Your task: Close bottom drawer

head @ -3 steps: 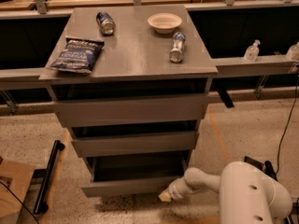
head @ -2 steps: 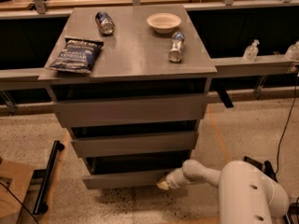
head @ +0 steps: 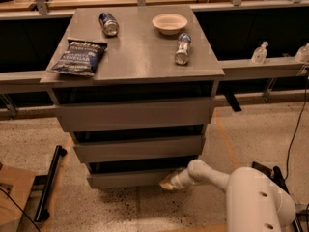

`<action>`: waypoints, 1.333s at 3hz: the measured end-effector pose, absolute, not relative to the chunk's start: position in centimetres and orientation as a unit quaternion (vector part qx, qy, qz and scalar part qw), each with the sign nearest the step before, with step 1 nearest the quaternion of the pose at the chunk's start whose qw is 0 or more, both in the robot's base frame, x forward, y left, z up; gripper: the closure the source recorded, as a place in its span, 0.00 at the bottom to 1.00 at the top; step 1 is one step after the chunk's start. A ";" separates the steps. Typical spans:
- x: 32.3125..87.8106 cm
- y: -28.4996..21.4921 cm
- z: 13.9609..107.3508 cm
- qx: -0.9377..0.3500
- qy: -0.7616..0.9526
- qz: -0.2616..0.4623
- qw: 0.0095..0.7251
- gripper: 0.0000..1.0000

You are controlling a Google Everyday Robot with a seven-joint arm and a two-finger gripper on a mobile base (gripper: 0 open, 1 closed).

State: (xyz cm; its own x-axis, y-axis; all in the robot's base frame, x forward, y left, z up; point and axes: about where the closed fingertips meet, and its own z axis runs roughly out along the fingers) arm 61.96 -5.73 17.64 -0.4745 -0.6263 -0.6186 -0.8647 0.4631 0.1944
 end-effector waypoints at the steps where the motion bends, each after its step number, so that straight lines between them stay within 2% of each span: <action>1: 64.9 -3.3 19.3 -0.507 0.776 0.253 0.276 1.00; 3: 66.3 -1.3 18.5 -0.519 0.746 0.278 0.311 1.00; 4: 68.7 -1.6 20.6 -0.499 0.735 0.269 0.372 1.00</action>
Offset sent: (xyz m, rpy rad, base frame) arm 0.0305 0.0431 -0.0020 0.1023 -0.1315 0.1923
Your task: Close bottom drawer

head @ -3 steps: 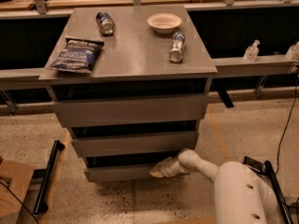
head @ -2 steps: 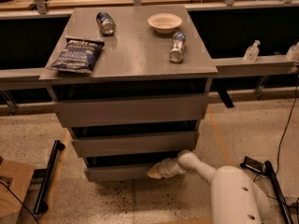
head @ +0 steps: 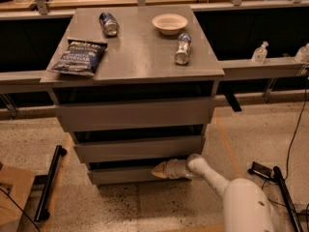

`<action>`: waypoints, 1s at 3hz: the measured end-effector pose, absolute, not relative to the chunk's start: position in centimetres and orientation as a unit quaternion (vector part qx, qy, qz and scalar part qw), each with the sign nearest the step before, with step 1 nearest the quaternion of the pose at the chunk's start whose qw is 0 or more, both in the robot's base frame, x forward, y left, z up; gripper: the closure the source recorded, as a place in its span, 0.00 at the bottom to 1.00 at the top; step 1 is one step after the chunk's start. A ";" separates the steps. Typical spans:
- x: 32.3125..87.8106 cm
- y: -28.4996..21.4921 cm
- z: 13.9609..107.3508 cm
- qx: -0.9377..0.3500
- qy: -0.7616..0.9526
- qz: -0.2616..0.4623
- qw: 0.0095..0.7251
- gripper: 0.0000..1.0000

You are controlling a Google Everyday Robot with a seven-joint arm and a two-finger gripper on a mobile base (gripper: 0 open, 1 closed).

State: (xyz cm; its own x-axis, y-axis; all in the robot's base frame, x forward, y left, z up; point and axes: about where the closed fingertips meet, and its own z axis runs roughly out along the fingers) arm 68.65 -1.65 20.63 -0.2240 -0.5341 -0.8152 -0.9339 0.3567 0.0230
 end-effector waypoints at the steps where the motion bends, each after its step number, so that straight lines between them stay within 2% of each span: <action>1: 68.9 -1.7 20.9 -0.496 0.733 0.268 0.381 1.00; 2: 63.7 -1.9 16.0 -0.492 0.768 0.285 0.293 1.00; 3: 56.7 -4.1 10.3 -0.486 0.808 0.293 0.162 1.00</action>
Offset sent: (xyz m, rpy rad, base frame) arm -0.1242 -0.0203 -0.1137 -0.1595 0.4327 -0.0341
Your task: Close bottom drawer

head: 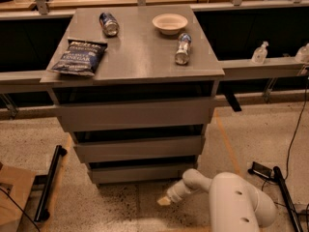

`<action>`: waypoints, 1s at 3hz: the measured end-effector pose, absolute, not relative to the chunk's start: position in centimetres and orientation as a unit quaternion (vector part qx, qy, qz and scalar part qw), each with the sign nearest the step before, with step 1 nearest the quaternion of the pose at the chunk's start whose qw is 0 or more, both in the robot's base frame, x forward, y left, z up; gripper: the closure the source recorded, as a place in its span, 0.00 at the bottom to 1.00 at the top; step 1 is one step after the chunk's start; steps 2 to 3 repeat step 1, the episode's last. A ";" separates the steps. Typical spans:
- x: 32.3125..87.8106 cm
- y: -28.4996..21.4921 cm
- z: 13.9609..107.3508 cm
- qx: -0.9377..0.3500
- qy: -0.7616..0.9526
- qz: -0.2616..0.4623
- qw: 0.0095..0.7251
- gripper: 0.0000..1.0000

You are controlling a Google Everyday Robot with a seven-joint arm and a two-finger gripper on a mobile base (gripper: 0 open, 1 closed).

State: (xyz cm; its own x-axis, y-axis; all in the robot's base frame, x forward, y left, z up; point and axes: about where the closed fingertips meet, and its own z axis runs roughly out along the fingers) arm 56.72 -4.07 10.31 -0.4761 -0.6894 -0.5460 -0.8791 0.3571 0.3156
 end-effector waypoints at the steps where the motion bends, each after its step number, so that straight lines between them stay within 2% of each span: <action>1: 56.3 -6.0 9.5 -0.458 0.831 0.284 0.137 0.82; 3: 56.3 -6.0 9.5 -0.458 0.831 0.284 0.137 0.82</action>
Offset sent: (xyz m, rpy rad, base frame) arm 0.0000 0.0000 0.0000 0.0000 0.0000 0.0000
